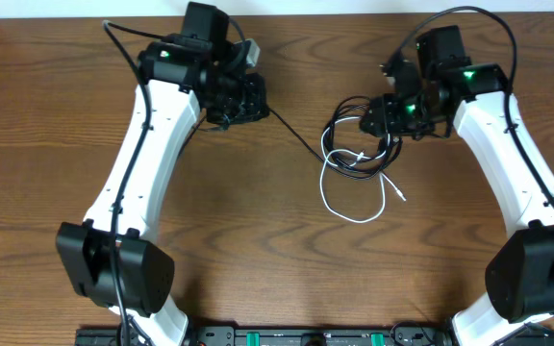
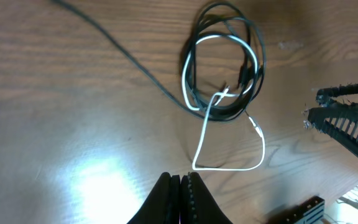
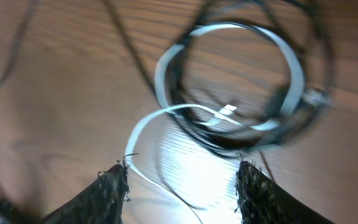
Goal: Untangle cables
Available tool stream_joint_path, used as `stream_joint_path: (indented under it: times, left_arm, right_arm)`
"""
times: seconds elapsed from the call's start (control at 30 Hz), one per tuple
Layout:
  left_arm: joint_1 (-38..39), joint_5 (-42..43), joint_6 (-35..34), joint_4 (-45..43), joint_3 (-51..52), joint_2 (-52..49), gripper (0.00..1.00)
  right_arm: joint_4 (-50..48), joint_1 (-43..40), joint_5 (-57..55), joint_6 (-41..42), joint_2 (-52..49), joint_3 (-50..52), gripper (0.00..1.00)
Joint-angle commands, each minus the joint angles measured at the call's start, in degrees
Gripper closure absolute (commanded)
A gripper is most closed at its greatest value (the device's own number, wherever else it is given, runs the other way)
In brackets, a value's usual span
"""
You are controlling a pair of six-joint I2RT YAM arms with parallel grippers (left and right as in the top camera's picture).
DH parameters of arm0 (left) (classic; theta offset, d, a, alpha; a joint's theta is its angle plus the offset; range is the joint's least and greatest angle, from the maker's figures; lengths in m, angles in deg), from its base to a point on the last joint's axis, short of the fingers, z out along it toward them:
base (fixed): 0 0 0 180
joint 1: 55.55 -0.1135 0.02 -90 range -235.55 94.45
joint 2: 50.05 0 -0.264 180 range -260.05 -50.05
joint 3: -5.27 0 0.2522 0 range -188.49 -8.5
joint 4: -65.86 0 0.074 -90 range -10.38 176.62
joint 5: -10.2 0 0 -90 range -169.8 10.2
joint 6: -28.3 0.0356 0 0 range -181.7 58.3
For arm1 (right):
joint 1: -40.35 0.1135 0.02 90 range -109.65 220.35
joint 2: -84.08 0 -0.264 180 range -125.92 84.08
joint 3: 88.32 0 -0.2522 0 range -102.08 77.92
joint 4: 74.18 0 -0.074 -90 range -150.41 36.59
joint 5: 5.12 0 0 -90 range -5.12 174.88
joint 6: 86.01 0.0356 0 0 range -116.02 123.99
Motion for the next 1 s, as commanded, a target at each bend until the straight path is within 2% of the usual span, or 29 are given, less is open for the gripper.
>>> stream_joint_path:
  times: [0.0,0.4,0.53,0.6,0.73,0.97]
  left_arm:
    - [2.54,1.16,0.81,-1.33,0.17,-1.55,0.92]
    - [14.19,1.14,1.16,-8.55,0.17,-10.75,0.92]
    - [17.14,0.17,3.65,-9.62,0.17,-13.90,0.83]
    - [18.16,-2.54,3.63,-9.84,0.17,-15.45,0.73]
    - [18.95,-6.56,3.69,-9.84,0.17,-17.97,0.70]
    - [19.23,-5.90,5.20,-10.05,0.17,-20.17,0.64]
  right_arm:
    - [0.68,-2.01,-7.43,4.90,1.66,-1.11,0.45]
    - [1.27,-12.02,-8.00,5.29,1.66,-1.09,0.42]
    - [1.29,-12.44,-8.02,4.66,1.66,-1.05,0.42]
    - [1.27,-12.44,-8.02,4.66,1.66,-1.05,0.41]
    - [1.29,-12.44,-8.02,4.02,1.66,-0.98,0.41]
    - [1.25,-12.41,-8.02,3.80,1.66,-0.52,0.39]
